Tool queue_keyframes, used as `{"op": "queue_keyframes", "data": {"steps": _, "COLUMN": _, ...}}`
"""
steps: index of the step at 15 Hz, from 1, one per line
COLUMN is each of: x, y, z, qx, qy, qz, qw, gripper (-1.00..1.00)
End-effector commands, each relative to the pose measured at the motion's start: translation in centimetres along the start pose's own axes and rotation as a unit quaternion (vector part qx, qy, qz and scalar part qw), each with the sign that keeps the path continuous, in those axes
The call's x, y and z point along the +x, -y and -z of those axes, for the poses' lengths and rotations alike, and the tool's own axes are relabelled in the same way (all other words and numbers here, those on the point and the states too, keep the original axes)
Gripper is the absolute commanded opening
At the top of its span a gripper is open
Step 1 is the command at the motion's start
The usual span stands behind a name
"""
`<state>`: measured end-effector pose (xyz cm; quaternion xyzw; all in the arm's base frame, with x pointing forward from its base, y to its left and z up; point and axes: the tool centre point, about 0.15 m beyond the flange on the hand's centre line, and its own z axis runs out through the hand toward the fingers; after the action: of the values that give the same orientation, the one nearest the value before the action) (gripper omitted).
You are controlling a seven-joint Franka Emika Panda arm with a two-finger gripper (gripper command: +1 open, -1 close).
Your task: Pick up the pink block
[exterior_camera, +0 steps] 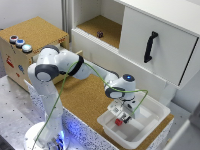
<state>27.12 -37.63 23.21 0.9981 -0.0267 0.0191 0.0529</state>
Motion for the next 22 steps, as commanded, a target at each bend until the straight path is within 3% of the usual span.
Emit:
{"op": "queue_keyframes", "data": {"steps": 1, "x": -2.3, "y": 2.7, "z": -1.2, "qx": -0.038, "qy": -0.015, "qz": 0.036, "qw": 0.999, "gripper": 1.0}}
{"op": "queue_keyframes", "data": {"steps": 3, "x": -2.6, "y": 3.3, "z": -1.3, "qx": -0.039, "qy": -0.015, "qz": 0.033, "qw": 0.999, "gripper": 1.0}}
{"op": "queue_keyframes", "data": {"steps": 4, "x": -2.5, "y": 3.5, "z": -1.1, "qx": -0.037, "qy": -0.015, "qz": 0.024, "qw": 0.999, "gripper": -1.0}}
{"op": "queue_keyframes", "data": {"steps": 15, "x": -0.9, "y": 3.7, "z": -1.5, "qx": -0.037, "qy": 0.002, "qz": -0.06, "qw": 0.997, "gripper": -1.0}}
{"op": "queue_keyframes", "data": {"steps": 19, "x": 1.2, "y": 1.9, "z": -0.6, "qx": -0.033, "qy": -0.008, "qz": -0.106, "qw": 0.994, "gripper": -1.0}}
{"op": "queue_keyframes", "data": {"steps": 22, "x": 3.2, "y": 0.6, "z": 2.5, "qx": -0.02, "qy": -0.037, "qz": -0.139, "qw": 0.989, "gripper": -1.0}}
